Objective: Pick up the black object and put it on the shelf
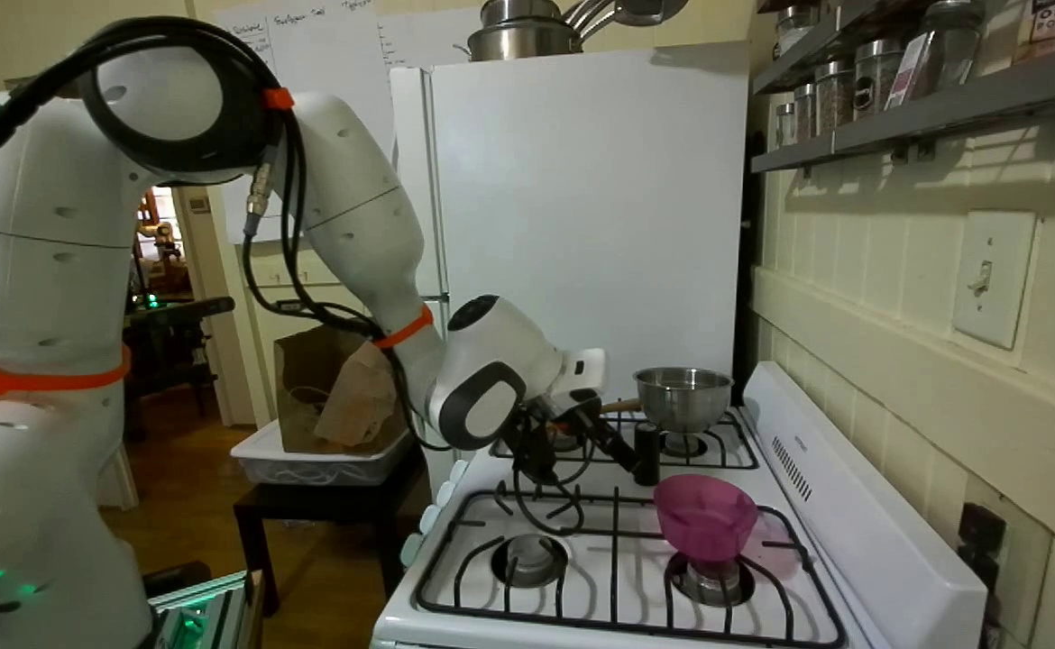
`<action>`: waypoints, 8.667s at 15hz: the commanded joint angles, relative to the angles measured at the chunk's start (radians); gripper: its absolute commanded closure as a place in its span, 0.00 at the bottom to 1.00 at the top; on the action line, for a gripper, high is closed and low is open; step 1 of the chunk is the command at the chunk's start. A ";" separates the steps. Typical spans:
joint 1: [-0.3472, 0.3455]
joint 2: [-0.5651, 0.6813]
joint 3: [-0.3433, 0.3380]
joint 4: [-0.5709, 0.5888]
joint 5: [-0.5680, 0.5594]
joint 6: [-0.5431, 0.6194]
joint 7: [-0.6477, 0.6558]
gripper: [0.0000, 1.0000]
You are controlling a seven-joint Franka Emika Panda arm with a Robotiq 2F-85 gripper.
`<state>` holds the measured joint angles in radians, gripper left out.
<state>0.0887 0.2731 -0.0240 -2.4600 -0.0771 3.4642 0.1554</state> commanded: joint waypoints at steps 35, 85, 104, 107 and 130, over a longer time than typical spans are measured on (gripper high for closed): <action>0.139 0.273 -0.059 0.133 0.263 0.369 -0.269 0.39; -0.844 -0.761 0.546 -0.087 0.838 -0.310 -0.898 0.81; -1.115 -0.577 0.687 0.366 0.690 -0.358 -0.852 0.56; -1.118 -0.560 0.690 0.380 0.684 -0.358 -0.852 0.81; -1.223 -0.316 0.807 0.531 0.259 -0.158 -1.004 0.81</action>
<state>-1.1093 -0.0951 0.7521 -1.9600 0.2377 3.2568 -0.8270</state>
